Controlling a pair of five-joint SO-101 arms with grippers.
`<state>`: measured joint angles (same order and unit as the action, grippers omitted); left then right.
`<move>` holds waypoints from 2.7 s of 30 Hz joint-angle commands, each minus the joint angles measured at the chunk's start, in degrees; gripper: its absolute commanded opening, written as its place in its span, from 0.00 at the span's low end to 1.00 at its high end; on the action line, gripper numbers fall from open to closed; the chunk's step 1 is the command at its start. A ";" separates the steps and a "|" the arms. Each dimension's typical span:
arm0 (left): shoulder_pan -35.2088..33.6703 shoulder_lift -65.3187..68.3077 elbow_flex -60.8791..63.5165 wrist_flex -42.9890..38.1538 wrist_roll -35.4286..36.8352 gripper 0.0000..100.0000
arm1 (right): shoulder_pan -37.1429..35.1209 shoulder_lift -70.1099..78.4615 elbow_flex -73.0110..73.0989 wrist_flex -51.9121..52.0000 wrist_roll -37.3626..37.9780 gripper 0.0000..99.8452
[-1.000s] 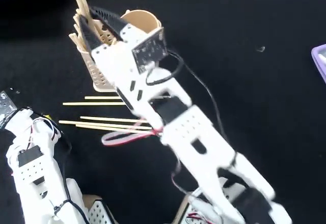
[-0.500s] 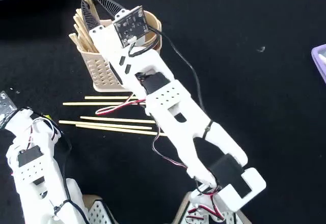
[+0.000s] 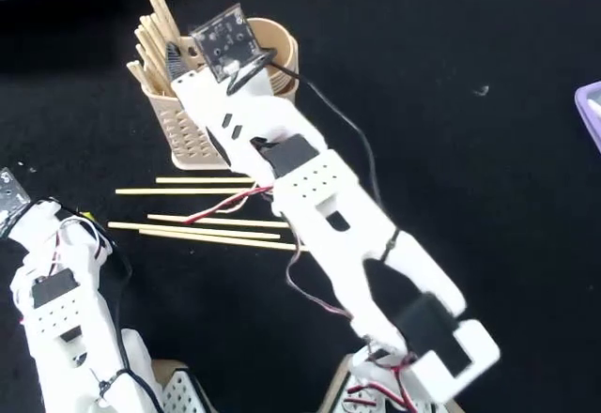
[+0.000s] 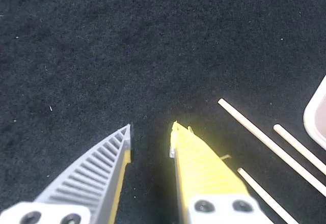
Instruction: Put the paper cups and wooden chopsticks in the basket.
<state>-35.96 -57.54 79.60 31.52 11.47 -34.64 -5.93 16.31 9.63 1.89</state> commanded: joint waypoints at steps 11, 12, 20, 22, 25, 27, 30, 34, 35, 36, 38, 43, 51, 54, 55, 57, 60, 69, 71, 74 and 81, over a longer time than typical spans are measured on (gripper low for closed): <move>0.57 -1.05 -0.75 -1.23 -0.09 0.14 | -0.44 -29.32 5.76 33.58 -5.19 0.13; 0.57 -1.05 -0.75 -1.23 -0.09 0.14 | -1.14 -30.64 8.75 35.52 -5.01 0.13; 0.57 -1.05 -0.75 -1.23 -0.09 0.14 | -7.47 -28.97 36.97 23.82 -4.75 0.13; 0.57 -1.05 -0.75 -1.23 -0.09 0.14 | -7.47 -26.42 39.43 19.34 -2.37 0.14; 0.57 -1.05 -0.75 -1.14 -0.09 0.14 | -7.47 -20.53 39.52 18.11 3.78 0.21; 0.57 -1.05 -0.75 -1.14 -0.09 0.14 | -7.91 -15.78 38.55 18.11 9.14 0.26; 0.57 -1.05 -0.75 -1.14 -0.09 0.14 | -9.85 -8.84 36.26 19.25 17.23 0.26; 0.57 -1.05 -0.75 -1.14 -0.09 0.14 | -13.19 -1.54 30.29 25.05 22.15 0.22; 0.57 -1.05 -0.75 -1.14 -0.09 0.14 | -13.54 0.22 28.79 26.29 22.95 0.21; 0.57 -1.05 -0.75 -1.14 -0.09 0.14 | -13.63 1.71 27.65 26.99 23.65 0.21; 0.57 -1.05 -0.75 -1.14 -0.09 0.14 | -13.45 4.44 25.80 28.31 24.97 0.20; 0.57 -1.05 -0.75 -1.05 -0.09 0.14 | -13.45 8.48 22.81 30.51 27.60 0.17; 0.48 -1.05 -0.84 -0.97 -0.09 0.14 | -13.36 5.76 21.93 34.20 27.78 0.17; 0.48 -1.05 -0.92 -0.97 -0.09 0.14 | -11.60 3.91 21.93 33.85 27.60 0.17; 0.48 -1.05 -0.92 -0.97 -0.09 0.14 | -10.73 3.74 21.58 33.76 27.69 0.17; 0.48 -1.05 -0.92 -0.97 -0.09 0.14 | -9.32 3.65 21.67 32.79 27.78 0.17; 0.57 -1.05 -0.92 -1.05 -0.09 0.14 | -8.97 4.62 21.93 31.56 27.78 0.17; 0.48 -1.05 -0.92 -1.05 -0.09 0.14 | -11.16 14.29 15.34 36.31 27.87 0.16; 0.48 -1.05 -0.92 -1.05 -0.09 0.14 | -11.43 14.64 14.73 37.80 27.78 0.09; 0.40 -1.05 -0.92 -1.05 -0.09 0.14 | -13.10 13.85 15.25 37.63 27.34 0.03; 0.13 -1.05 -0.84 -1.14 -0.09 0.14 | -11.34 2.07 15.78 47.74 27.52 0.01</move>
<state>-35.96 -57.54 79.60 31.52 11.47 -46.07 3.82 32.92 52.26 29.05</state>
